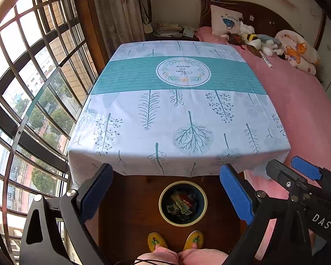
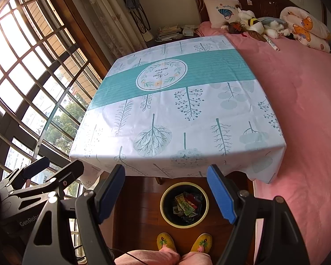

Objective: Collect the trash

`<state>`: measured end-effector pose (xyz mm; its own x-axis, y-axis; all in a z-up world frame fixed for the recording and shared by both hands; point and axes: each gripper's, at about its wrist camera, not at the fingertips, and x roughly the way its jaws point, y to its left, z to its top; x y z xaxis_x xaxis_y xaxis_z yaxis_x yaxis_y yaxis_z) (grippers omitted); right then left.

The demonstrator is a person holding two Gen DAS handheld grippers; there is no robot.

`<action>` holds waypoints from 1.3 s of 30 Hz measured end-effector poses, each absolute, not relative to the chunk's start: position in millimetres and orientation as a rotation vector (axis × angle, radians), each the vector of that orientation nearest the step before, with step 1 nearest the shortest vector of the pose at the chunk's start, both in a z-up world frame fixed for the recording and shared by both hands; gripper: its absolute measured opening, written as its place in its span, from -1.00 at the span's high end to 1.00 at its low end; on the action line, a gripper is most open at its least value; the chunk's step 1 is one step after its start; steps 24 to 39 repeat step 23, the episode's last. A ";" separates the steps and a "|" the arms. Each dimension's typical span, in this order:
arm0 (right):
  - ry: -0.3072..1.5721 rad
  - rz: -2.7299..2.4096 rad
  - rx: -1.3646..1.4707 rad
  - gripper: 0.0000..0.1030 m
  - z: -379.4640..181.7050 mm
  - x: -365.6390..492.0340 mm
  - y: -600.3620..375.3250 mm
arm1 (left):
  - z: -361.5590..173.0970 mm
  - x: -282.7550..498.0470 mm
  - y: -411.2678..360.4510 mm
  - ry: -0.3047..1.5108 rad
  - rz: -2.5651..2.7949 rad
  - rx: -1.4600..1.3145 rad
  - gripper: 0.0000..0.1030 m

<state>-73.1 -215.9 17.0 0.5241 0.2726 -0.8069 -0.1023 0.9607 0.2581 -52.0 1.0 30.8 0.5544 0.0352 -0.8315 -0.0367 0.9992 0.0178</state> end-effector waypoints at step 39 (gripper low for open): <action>1.009 0.229 0.193 -0.50 7.7 -74.1 -203.7 | 26.2 -48.1 3.7 1.000 0.058 -0.007 -0.87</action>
